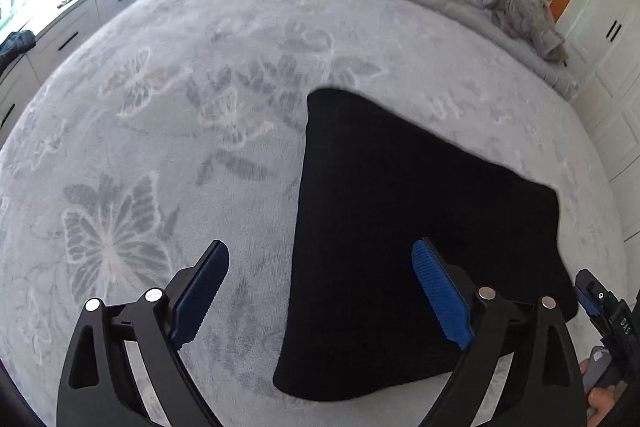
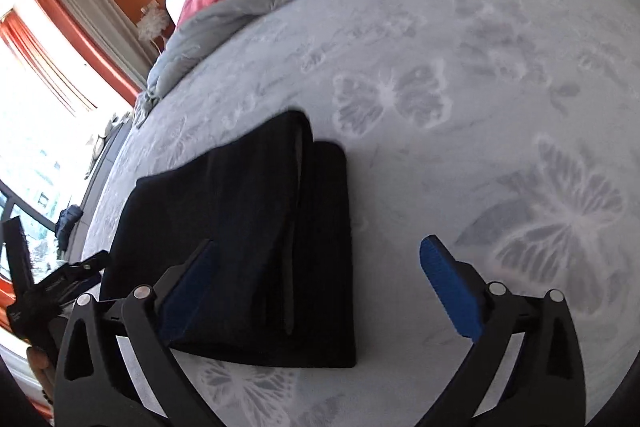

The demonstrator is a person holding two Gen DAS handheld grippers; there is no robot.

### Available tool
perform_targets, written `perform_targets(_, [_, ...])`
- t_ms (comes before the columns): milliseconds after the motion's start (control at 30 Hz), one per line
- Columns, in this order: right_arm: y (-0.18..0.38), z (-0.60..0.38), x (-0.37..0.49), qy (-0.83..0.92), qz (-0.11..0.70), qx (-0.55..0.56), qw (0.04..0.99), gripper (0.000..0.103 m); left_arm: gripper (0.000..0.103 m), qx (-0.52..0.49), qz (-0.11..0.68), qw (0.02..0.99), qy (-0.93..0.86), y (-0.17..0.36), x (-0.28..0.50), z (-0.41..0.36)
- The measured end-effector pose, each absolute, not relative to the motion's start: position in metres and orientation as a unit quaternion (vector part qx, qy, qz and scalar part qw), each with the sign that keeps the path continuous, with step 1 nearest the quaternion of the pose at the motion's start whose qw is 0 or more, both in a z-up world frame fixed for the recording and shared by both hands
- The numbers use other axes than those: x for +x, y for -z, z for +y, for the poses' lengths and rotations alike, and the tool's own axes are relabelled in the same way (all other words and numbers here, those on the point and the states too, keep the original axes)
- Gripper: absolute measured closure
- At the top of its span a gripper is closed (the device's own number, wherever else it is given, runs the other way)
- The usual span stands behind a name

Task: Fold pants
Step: 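Lay the folded bundle on the bed and open both tools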

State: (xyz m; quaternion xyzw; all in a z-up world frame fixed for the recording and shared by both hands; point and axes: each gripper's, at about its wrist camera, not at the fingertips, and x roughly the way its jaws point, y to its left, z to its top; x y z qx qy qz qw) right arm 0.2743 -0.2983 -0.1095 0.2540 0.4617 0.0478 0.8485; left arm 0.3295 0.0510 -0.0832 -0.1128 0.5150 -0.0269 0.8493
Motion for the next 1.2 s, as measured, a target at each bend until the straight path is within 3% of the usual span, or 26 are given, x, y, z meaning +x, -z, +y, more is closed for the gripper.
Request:
perform_targets(33, [0.12,-0.296,0.274,-0.054,0.465,0.269,0.842,0.006,0.013,-0.13,0.532,0.835,0.039,0.101,0.332,0.051])
perform_targets(67, [0.13,-0.289,0.276,-0.065,0.472,0.273,0.836,0.016,0.017,-0.157,0.543,0.824,0.049,0.116,0.333,0.053])
perform_targets(100, [0.132,-0.284,0.277,-0.078,0.474,0.271,0.834,0.046,0.023,-0.186,0.542,0.817,0.06,0.126,0.333,0.058])
perform_targets(133, [0.128,-0.281,0.277,-0.082,0.473,0.272,0.834,0.059,0.04,-0.203,0.535,0.817,0.069,0.126,0.331,0.059])
perform_targets(167, [0.116,-0.278,0.276,-0.094,0.47,0.273,0.834,0.065,0.065,-0.218,0.537,0.809,0.099,0.121,0.33,0.057])
perform_targets(233, [0.087,-0.276,0.266,-0.122,0.455,0.273,0.839,0.068,0.071,-0.214,0.532,0.814,0.098,0.096,0.323,0.054])
perform_targets(333, [0.058,-0.277,0.239,-0.142,0.446,0.236,0.851,0.064,0.071,-0.204,0.528,0.814,0.128,0.061,0.299,0.051])
perform_targets(367, [0.063,-0.277,0.232,-0.131,0.457,0.207,0.855,0.056,0.064,-0.194,0.528,0.817,0.127,0.058,0.292,0.05])
perform_targets(433, [0.085,-0.288,0.221,-0.072,0.485,0.166,0.856,0.051,0.055,-0.17,0.551,0.809,0.113,0.076,0.286,0.047])
perform_targets(500, [0.078,-0.304,0.203,-0.029,0.456,0.17,0.873,0.055,0.058,-0.184,0.588,0.782,0.1,0.097,0.284,0.053])
perform_targets(533, [0.065,-0.307,0.195,-0.041,0.428,0.18,0.885,0.066,0.058,-0.203,0.579,0.783,0.099,0.093,0.278,0.06])
perform_targets(633, [0.024,-0.276,0.201,-0.082,0.391,0.132,0.907,0.082,0.061,-0.159,0.51,0.843,0.062,0.049,0.266,0.061])
perform_targets(700, [0.018,-0.248,0.224,-0.103,0.395,0.101,0.907,0.086,0.056,-0.092,0.456,0.885,0.033,0.02,0.267,0.041])
perform_targets(767, [0.033,-0.225,0.257,-0.108,0.415,0.08,0.9,0.086,0.045,-0.06,0.439,0.895,0.048,0.014,0.284,0.021])
perform_targets(833, [0.072,-0.221,0.288,-0.054,0.452,0.026,0.89,0.087,0.045,-0.034,0.457,0.888,0.04,0.034,0.31,0.005])
perform_targets(900, [0.106,-0.242,0.303,-0.03,0.476,0.051,0.877,0.089,0.045,-0.009,0.488,0.872,0.031,0.068,0.336,-0.003])
perform_targets(967, [0.082,-0.251,0.289,-0.036,0.462,0.1,0.88,0.087,0.042,-0.007,0.491,0.871,0.017,0.084,0.336,-0.001])
perform_targets(1033, [0.058,-0.238,0.267,-0.049,0.421,0.066,0.903,0.085,0.042,-0.022,0.469,0.882,0.027,0.079,0.327,0.007])
perform_targets(1133, [0.088,-0.226,0.262,-0.001,0.452,-0.037,0.891,0.082,0.042,-0.027,0.456,0.889,0.03,0.069,0.317,0.011])
perform_targets(1200, [0.088,-0.237,0.248,0.009,0.445,-0.015,0.895,0.084,0.042,-0.032,0.448,0.893,0.032,0.06,0.304,0.013])
